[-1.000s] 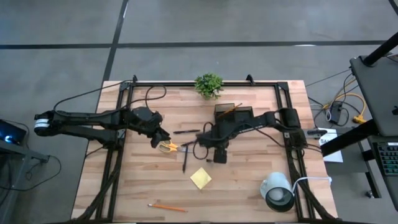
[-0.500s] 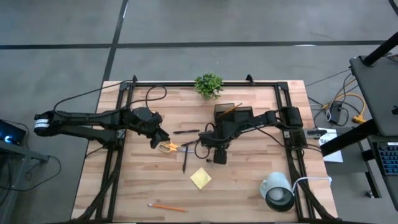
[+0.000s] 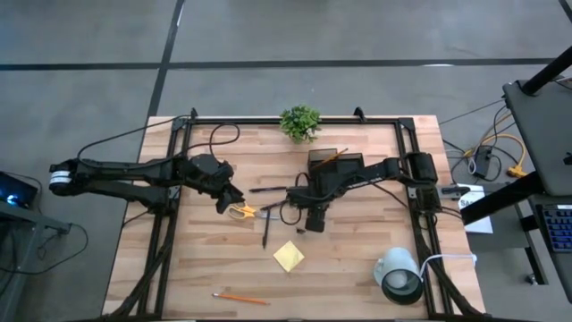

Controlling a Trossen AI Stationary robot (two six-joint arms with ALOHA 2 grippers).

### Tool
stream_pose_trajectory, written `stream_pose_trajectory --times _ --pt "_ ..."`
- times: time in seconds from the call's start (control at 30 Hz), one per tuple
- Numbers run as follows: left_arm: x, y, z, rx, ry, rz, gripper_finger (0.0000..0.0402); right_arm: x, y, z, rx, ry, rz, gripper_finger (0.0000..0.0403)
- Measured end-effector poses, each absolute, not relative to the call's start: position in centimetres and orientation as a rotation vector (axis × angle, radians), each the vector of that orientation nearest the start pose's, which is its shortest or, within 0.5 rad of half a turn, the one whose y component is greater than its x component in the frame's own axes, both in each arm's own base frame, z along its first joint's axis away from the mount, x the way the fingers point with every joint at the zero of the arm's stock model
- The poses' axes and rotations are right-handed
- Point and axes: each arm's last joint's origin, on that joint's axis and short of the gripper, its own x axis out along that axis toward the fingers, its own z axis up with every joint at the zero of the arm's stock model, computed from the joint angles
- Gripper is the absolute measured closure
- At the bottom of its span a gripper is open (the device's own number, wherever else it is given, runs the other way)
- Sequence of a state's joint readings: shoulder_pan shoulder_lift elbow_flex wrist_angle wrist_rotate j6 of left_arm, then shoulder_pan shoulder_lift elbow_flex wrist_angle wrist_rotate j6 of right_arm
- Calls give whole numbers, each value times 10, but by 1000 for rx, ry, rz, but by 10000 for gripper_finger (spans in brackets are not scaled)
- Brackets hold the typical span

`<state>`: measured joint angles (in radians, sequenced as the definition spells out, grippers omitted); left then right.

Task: Pick and place office supplies into organizer
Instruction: Put the blue eraser into the desk organizer

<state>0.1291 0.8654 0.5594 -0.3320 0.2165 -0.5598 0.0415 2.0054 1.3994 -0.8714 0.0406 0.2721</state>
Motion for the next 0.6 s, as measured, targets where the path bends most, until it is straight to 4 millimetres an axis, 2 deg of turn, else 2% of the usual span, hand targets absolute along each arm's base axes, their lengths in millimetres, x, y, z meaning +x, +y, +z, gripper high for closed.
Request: stream_pose_trajectory --times 0.1,0.3,0.43,0.6 --pt "177 17 231 -650 638 95 283 373 14 169 158 1458 -200 274" --pt "177 17 231 -626 637 86 283 369 16 169 145 1489 -180 225" --pt "177 17 231 -626 636 86 283 369 18 155 100 1522 -142 200" --pt "177 17 231 -626 637 87 283 372 18 139 85 1547 -121 186"
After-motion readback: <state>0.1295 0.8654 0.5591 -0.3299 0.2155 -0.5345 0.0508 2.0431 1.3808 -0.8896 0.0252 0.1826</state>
